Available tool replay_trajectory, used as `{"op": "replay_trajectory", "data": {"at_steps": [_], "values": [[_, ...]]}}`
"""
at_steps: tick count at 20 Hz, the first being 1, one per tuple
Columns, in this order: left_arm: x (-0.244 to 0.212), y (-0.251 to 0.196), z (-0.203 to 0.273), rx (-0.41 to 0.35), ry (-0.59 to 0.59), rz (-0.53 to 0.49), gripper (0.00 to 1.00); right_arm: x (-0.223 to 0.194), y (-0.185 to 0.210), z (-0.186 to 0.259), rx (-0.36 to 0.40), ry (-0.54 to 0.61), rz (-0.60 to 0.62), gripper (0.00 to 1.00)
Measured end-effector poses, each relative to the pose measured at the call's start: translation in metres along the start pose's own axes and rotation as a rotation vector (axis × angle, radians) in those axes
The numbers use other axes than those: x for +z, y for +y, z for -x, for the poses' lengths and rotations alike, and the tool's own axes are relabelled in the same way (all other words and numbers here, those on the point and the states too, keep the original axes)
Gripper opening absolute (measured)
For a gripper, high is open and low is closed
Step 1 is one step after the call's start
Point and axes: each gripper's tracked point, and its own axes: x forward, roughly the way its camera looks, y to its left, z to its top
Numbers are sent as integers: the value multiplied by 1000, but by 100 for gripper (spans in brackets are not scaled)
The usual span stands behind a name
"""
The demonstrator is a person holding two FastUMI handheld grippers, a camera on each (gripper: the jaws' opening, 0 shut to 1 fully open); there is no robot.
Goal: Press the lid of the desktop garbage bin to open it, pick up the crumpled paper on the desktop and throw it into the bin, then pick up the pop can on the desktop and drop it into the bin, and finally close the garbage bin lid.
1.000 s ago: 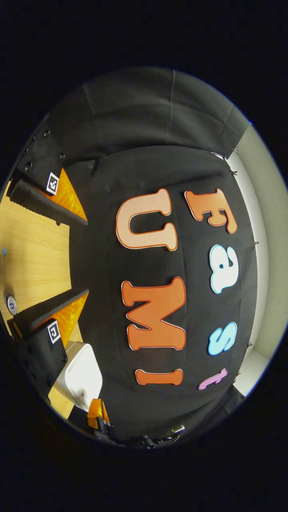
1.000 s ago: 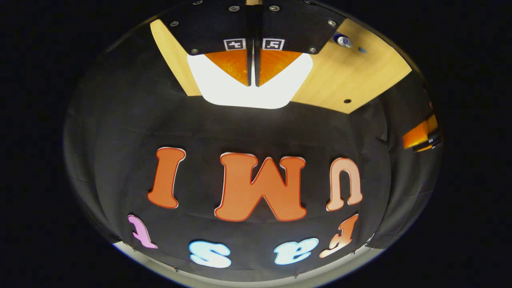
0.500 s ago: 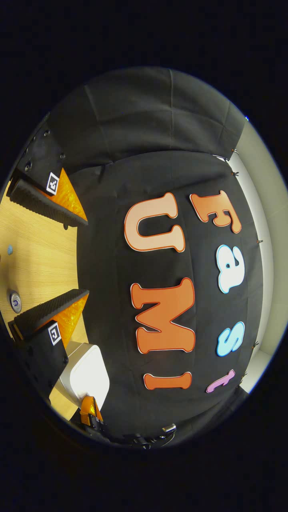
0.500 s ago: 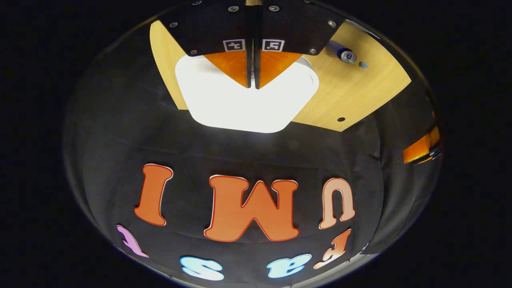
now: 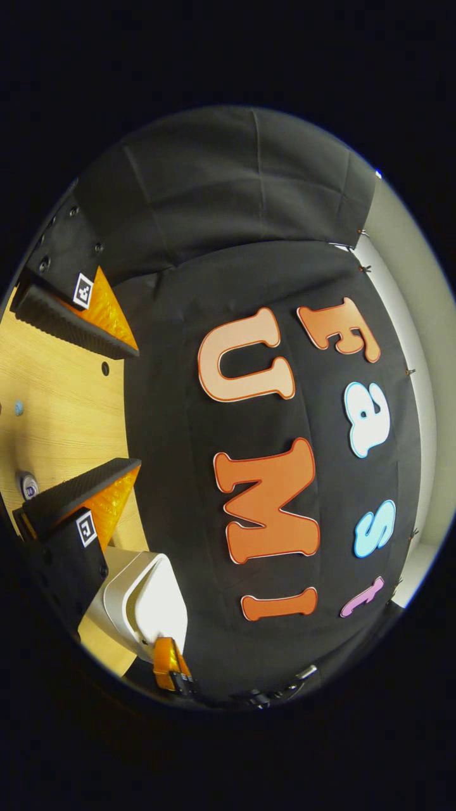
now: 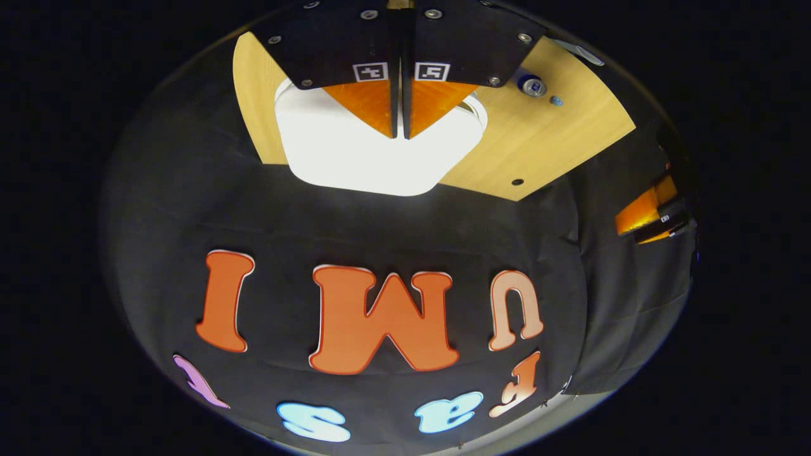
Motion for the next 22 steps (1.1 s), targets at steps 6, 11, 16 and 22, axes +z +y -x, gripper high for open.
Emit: {"op": "replay_trajectory", "data": {"at_steps": [6, 11, 16, 22], "values": [[-24, 17, -25, -74, 42, 21, 99, 56, 18, 13, -59, -173, 19, 1], [-49, 33, -51, -163, 105, 58, 99, 85, 60, 16, -94, -252, 77, 5], [-100, 39, -68, -240, 241, 109, 100, 50, 106, 1, -86, -159, 38, 34], [-171, 31, -63, -335, 407, 88, 100, -2, 147, -11, -67, -47, 50, 75]]}}
